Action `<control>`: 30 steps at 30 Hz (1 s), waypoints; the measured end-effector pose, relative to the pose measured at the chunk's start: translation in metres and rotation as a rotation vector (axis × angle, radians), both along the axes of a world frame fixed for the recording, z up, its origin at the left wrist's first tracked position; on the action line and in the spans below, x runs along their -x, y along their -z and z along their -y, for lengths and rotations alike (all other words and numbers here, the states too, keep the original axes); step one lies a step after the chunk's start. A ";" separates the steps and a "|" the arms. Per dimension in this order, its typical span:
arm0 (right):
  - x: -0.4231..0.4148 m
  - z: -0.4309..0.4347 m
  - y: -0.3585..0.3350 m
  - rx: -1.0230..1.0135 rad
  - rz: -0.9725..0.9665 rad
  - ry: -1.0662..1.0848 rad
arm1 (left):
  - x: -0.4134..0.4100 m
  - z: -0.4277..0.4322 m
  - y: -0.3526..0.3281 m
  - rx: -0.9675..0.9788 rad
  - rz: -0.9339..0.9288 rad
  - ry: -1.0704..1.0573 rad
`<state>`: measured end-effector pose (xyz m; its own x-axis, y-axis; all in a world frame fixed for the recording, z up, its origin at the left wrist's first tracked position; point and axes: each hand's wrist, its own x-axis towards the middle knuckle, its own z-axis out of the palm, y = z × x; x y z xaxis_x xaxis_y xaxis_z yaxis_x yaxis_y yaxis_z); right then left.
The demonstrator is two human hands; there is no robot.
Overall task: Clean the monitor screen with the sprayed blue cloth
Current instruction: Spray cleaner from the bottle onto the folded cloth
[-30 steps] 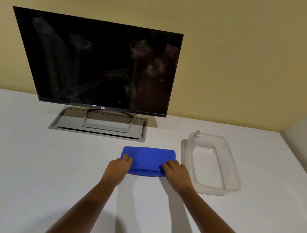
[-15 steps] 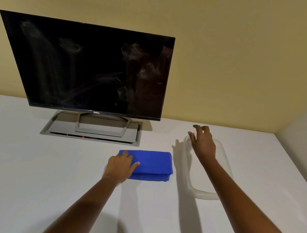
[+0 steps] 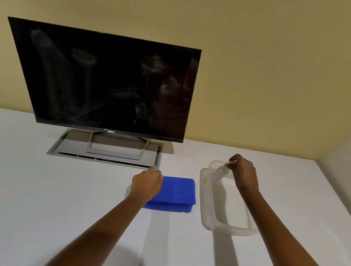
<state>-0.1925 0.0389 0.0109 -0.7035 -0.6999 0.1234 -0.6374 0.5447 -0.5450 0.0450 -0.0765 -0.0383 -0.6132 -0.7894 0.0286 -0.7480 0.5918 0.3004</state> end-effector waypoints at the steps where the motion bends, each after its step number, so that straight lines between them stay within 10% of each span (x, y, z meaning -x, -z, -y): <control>1: 0.000 -0.003 -0.007 0.017 -0.027 -0.019 | 0.005 -0.003 -0.004 -0.008 -0.049 0.014; 15: -0.048 -0.022 -0.099 0.255 0.123 -0.369 | 0.061 -0.044 -0.049 -0.466 -0.483 0.219; 30: -0.112 0.000 0.000 0.242 0.551 -0.352 | 0.019 -0.077 -0.043 -1.146 -0.574 0.049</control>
